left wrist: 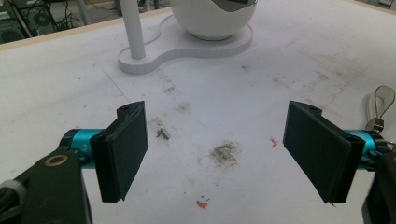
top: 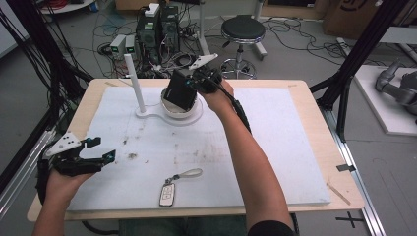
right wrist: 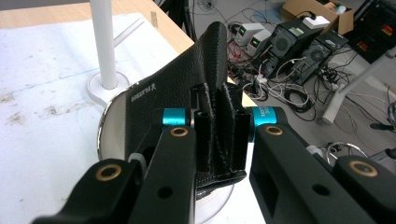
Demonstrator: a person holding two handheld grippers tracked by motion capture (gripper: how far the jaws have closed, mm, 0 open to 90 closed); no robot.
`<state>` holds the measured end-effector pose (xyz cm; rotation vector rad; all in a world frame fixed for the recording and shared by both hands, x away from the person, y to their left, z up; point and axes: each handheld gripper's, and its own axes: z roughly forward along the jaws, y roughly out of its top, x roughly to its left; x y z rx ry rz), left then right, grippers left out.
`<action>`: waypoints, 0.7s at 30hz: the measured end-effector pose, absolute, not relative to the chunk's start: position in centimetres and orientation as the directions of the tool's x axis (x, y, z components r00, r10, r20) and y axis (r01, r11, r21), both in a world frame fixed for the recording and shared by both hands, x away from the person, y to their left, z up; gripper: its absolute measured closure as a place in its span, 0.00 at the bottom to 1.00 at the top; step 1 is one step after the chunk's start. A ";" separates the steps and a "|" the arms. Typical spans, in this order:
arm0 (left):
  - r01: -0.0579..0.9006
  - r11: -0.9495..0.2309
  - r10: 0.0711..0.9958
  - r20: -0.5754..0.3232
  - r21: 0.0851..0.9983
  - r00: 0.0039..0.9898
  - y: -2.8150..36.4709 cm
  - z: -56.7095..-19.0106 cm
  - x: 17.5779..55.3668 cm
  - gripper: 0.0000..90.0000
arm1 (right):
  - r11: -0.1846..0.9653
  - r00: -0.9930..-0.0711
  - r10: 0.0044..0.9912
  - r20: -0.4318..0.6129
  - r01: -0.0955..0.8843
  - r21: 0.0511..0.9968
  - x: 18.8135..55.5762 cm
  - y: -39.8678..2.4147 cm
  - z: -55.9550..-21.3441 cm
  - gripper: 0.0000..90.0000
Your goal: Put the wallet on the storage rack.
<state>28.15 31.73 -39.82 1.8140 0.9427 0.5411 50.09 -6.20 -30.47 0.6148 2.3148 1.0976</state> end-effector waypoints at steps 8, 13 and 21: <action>0.359 -0.212 0.798 -0.051 0.909 0.600 31.6 -39.8 28.1 0.25 | 0.598 -0.752 0.591 -0.292 0.166 0.784 50.2 -5.5 -31.1 0.94; 0.358 -0.214 0.797 -0.050 0.909 0.601 31.6 -39.8 28.1 0.25 | 0.602 -0.746 0.593 -0.302 0.162 0.782 50.3 -5.3 -31.5 0.94; 0.359 -0.218 0.794 -0.049 0.908 0.606 31.5 -39.8 28.1 0.25 | 0.615 -0.712 0.598 -0.368 0.113 0.780 50.0 -5.2 -32.2 0.94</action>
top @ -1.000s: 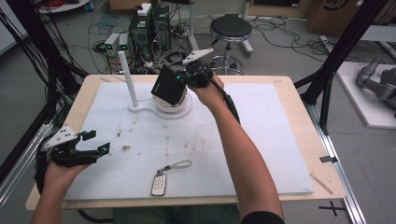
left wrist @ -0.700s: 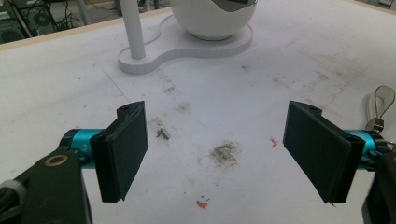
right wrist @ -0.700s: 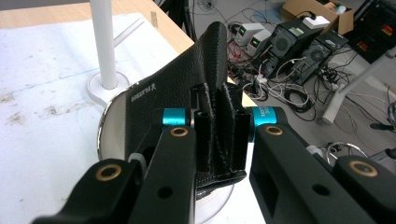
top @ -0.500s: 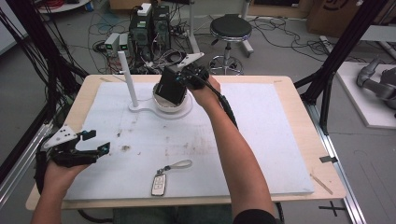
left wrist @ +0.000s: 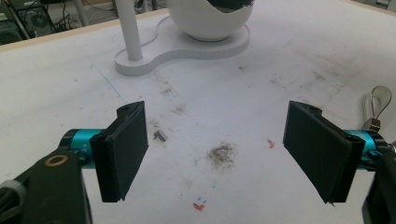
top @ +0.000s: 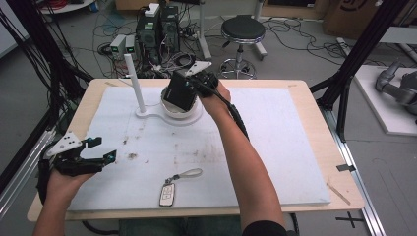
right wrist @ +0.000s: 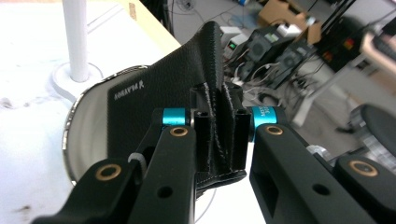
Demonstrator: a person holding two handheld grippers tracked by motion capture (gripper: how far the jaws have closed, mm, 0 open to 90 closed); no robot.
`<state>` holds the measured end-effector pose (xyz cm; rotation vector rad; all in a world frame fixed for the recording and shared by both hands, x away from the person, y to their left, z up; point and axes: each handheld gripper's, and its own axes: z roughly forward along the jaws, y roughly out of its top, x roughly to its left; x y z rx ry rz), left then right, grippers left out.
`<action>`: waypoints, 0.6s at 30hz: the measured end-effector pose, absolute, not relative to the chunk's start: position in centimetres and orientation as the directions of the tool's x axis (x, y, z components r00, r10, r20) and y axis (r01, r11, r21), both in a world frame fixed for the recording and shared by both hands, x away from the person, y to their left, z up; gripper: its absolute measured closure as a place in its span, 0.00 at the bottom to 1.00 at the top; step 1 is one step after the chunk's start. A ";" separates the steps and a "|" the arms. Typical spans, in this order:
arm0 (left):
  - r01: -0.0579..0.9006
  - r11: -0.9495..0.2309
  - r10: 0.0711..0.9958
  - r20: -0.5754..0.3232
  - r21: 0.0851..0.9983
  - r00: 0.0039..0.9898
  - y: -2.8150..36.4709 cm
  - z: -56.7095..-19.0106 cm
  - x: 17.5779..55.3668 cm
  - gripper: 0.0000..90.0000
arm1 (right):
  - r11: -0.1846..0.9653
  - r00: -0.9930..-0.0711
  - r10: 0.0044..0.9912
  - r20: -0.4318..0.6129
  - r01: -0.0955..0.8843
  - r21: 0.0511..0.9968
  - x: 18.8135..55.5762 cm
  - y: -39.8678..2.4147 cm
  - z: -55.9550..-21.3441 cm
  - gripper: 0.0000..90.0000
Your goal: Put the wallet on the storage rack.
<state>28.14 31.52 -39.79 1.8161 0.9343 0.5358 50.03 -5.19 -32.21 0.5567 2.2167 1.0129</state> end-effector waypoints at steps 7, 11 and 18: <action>0.359 -0.219 0.793 -0.049 0.907 0.607 31.4 -39.8 28.2 0.25 | 0.634 -0.706 0.583 -0.402 0.086 0.769 50.0 -5.0 -32.4 0.94; 0.358 -0.223 0.791 -0.046 0.906 0.610 31.4 -39.8 28.2 0.25 | 0.651 -0.725 0.565 -0.395 0.098 0.752 49.9 -4.5 -33.0 0.94; 0.357 -0.222 0.789 -0.047 0.907 0.612 31.2 -39.8 28.1 0.25 | 0.591 -0.736 0.614 -0.285 0.188 0.785 49.9 -3.8 -33.7 0.67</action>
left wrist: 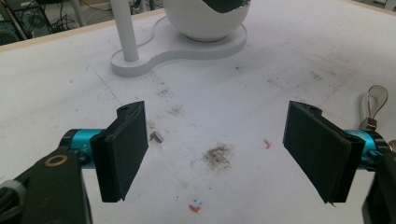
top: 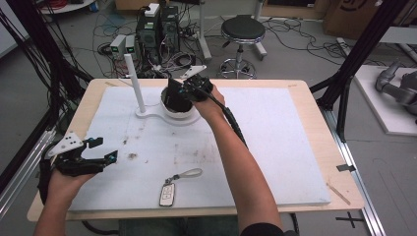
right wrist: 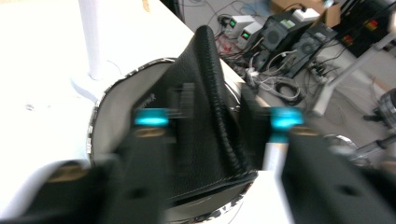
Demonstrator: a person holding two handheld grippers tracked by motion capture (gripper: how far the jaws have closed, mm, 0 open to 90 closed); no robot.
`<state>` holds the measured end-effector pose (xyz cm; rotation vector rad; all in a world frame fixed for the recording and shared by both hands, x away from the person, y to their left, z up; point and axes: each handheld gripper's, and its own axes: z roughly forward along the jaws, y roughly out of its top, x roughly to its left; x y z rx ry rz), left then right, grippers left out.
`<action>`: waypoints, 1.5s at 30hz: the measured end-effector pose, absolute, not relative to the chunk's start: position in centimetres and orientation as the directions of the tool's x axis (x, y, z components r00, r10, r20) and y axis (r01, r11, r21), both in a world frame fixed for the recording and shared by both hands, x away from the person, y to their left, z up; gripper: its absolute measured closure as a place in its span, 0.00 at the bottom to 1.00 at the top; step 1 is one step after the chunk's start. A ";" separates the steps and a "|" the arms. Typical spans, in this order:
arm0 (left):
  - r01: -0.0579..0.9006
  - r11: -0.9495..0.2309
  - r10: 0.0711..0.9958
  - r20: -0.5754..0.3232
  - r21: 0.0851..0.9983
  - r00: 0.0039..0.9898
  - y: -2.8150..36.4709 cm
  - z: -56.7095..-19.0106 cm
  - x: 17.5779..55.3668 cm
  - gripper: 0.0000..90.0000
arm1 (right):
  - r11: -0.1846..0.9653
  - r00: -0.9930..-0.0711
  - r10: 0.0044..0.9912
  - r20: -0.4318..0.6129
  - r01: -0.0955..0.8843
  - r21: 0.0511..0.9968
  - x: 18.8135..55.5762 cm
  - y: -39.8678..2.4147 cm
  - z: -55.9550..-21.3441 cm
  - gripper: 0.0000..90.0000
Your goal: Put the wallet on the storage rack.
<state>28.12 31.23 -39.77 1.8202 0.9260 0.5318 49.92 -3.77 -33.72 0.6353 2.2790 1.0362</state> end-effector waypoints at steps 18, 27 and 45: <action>0.338 -0.236 0.757 -0.046 0.911 0.651 29.5 -39.5 29.1 0.25 | 0.475 -0.707 0.676 -0.210 0.199 0.857 43.2 -13.8 -30.3 0.35; 0.334 -0.234 0.733 -0.060 0.913 0.677 28.0 -39.9 30.8 0.25 | 0.340 -0.652 0.753 -0.094 0.262 0.903 37.5 -22.2 -34.8 0.28; 0.315 -0.232 0.712 -0.060 0.920 0.700 26.3 -40.1 32.3 0.25 | 0.288 -0.589 0.806 -0.048 0.320 0.902 35.7 -25.8 -38.6 0.22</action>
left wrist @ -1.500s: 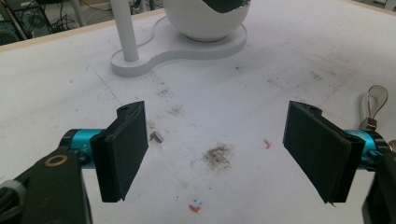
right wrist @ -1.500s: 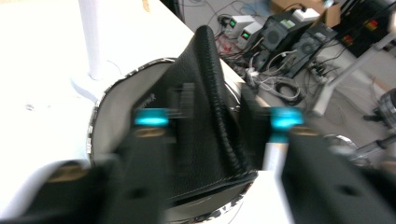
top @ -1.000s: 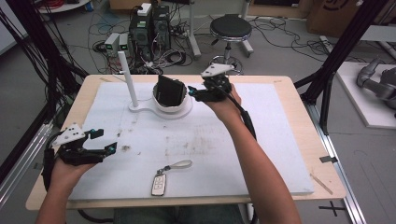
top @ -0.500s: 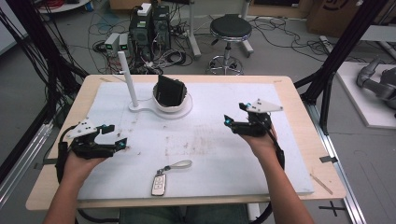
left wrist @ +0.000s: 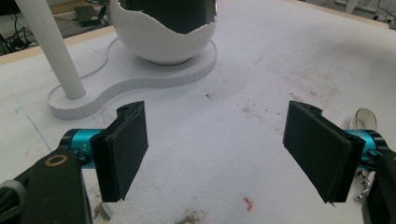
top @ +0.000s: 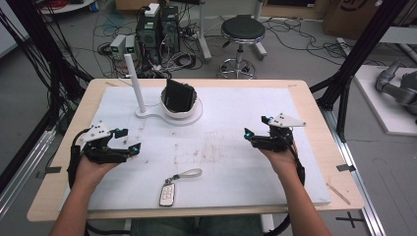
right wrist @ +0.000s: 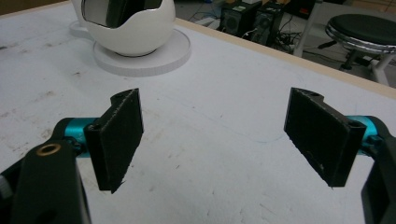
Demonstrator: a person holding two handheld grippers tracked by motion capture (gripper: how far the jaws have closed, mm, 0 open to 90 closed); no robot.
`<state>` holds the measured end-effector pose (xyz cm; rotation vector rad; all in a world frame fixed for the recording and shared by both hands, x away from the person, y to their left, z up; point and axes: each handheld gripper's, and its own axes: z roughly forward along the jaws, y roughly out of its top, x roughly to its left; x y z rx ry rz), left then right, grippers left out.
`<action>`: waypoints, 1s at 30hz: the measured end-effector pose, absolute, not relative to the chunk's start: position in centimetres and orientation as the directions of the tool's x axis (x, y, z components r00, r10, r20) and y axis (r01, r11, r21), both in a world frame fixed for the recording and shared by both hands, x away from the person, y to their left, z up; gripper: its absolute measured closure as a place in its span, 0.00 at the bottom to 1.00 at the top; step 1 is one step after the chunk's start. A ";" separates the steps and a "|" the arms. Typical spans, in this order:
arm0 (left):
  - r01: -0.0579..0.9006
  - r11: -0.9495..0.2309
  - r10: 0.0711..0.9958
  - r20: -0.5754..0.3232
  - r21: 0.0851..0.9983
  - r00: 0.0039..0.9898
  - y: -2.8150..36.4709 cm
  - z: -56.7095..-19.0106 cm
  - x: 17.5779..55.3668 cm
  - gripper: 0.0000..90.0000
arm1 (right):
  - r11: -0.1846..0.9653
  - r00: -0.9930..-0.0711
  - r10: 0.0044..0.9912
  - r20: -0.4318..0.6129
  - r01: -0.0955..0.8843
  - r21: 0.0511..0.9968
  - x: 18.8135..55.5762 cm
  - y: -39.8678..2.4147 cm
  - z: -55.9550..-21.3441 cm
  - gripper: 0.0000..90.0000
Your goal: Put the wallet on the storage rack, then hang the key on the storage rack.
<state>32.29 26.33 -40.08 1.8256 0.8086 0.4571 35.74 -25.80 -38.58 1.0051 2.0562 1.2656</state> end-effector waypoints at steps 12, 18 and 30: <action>0.307 -0.229 0.698 -0.064 0.924 0.713 25.9 -39.9 32.4 0.25 | 0.273 -0.561 0.826 -0.056 0.310 0.911 35.3 -26.7 -38.7 0.22; 0.308 -0.237 0.695 -0.061 0.921 0.716 25.8 -39.9 32.4 0.25 | 0.275 -0.557 0.829 -0.054 0.321 0.906 35.5 -26.6 -38.9 0.22; 0.300 -0.252 0.677 -0.054 0.920 0.734 24.5 -39.8 31.4 0.25 | 0.268 -0.561 0.827 -0.042 0.327 0.906 35.8 -26.6 -39.2 0.22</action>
